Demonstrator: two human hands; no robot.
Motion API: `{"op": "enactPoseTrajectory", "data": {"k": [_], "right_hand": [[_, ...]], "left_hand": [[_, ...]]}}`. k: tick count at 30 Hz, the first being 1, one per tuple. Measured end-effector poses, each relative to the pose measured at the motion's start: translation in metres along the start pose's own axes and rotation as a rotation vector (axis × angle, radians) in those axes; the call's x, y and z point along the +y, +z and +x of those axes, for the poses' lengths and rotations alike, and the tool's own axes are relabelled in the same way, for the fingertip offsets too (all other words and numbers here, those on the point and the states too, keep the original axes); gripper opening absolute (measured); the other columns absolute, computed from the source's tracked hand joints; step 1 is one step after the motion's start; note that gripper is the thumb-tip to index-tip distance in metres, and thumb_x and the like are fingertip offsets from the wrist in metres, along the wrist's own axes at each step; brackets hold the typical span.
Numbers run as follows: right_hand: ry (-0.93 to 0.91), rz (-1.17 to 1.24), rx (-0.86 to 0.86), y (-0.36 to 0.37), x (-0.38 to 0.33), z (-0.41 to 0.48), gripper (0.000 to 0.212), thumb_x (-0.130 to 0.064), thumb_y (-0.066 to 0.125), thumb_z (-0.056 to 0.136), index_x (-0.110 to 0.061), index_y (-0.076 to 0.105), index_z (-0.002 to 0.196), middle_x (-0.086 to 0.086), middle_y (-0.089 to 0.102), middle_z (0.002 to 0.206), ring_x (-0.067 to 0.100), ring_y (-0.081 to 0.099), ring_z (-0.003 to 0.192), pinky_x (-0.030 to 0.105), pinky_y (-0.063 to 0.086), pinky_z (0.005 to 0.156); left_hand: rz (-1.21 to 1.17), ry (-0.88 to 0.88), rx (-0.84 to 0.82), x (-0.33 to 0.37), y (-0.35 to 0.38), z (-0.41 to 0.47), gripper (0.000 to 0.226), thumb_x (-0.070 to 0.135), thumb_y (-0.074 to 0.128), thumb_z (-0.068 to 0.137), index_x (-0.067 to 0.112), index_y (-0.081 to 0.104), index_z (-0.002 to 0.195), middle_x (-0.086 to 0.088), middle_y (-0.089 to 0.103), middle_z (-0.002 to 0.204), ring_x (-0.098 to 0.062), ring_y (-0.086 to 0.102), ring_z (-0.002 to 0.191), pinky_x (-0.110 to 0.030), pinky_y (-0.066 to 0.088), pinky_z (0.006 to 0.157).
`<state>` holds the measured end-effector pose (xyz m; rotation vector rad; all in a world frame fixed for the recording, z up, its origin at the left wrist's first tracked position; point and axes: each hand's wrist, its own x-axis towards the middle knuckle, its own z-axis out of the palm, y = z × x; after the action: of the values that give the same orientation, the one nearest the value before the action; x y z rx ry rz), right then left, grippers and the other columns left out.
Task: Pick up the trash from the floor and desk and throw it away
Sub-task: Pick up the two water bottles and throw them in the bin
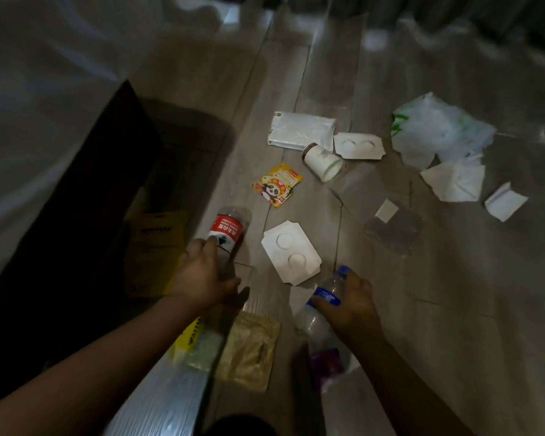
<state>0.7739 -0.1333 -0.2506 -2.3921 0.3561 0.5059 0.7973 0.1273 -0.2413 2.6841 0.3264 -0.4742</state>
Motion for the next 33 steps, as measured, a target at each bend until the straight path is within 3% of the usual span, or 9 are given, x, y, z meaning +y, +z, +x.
{"op": "enactPoseTrajectory", "data": {"k": [10, 14, 20, 25, 30, 33], "right_hand": [[0.042, 0.127, 0.105, 0.04, 0.005, 0.003, 0.116, -0.037, 0.085, 0.066, -0.017, 0.008, 0.151, 0.012, 0.025, 0.144, 0.03, 0.041, 0.126, 0.04, 0.045, 0.101], [0.051, 0.12, 0.1, 0.04, 0.005, 0.008, 0.115, -0.025, 0.086, 0.066, -0.016, 0.008, 0.151, 0.012, 0.029, 0.144, 0.029, 0.042, 0.126, 0.037, 0.042, 0.101], [0.128, 0.257, 0.065, 0.018, -0.009, 0.006, 0.111, -0.01, 0.083, 0.068, -0.018, 0.011, 0.151, 0.01, 0.038, 0.145, 0.031, 0.048, 0.125, 0.046, 0.045, 0.102], [0.145, 0.295, 0.066, -0.018, -0.046, -0.016, 0.104, -0.01, 0.08, 0.071, -0.018, 0.014, 0.151, 0.011, 0.04, 0.142, 0.031, 0.05, 0.12, 0.047, 0.047, 0.098], [0.109, 0.248, 0.073, -0.083, -0.108, -0.069, 0.097, -0.015, 0.08, 0.072, -0.013, 0.021, 0.149, 0.013, 0.044, 0.137, 0.027, 0.054, 0.109, 0.033, 0.047, 0.084], [0.09, 0.28, 0.054, -0.13, -0.147, -0.104, 0.093, -0.014, 0.08, 0.071, -0.013, 0.026, 0.147, 0.013, 0.048, 0.133, 0.027, 0.056, 0.106, 0.035, 0.051, 0.084]], "left_hand": [[-0.157, -0.16, 0.037, -0.015, 0.026, 0.029, 0.095, 0.035, 0.071, 0.08, 0.019, 0.009, 0.149, -0.017, 0.03, 0.14, -0.035, 0.05, 0.118, -0.043, 0.048, 0.092], [-0.2, -0.134, 0.008, -0.018, 0.034, 0.029, 0.095, 0.03, 0.068, 0.084, 0.019, 0.002, 0.151, -0.019, 0.029, 0.143, -0.034, 0.05, 0.12, -0.04, 0.047, 0.093], [-0.21, -0.147, -0.015, -0.005, 0.019, 0.016, 0.088, 0.033, 0.063, 0.087, 0.022, 0.003, 0.151, -0.017, 0.03, 0.141, -0.034, 0.056, 0.11, -0.038, 0.049, 0.087], [-0.183, -0.157, -0.026, 0.021, -0.034, -0.014, 0.087, 0.038, 0.061, 0.087, 0.025, 0.003, 0.15, -0.012, 0.03, 0.142, -0.03, 0.055, 0.113, -0.036, 0.049, 0.086], [-0.189, -0.129, -0.09, 0.055, -0.133, -0.069, 0.084, 0.038, 0.062, 0.087, 0.024, 0.008, 0.151, -0.011, 0.034, 0.139, -0.028, 0.057, 0.108, -0.032, 0.048, 0.083], [-0.174, -0.125, -0.128, 0.079, -0.196, -0.11, 0.083, 0.037, 0.063, 0.087, 0.025, 0.01, 0.15, -0.011, 0.037, 0.137, -0.028, 0.058, 0.107, -0.032, 0.048, 0.083]]}}
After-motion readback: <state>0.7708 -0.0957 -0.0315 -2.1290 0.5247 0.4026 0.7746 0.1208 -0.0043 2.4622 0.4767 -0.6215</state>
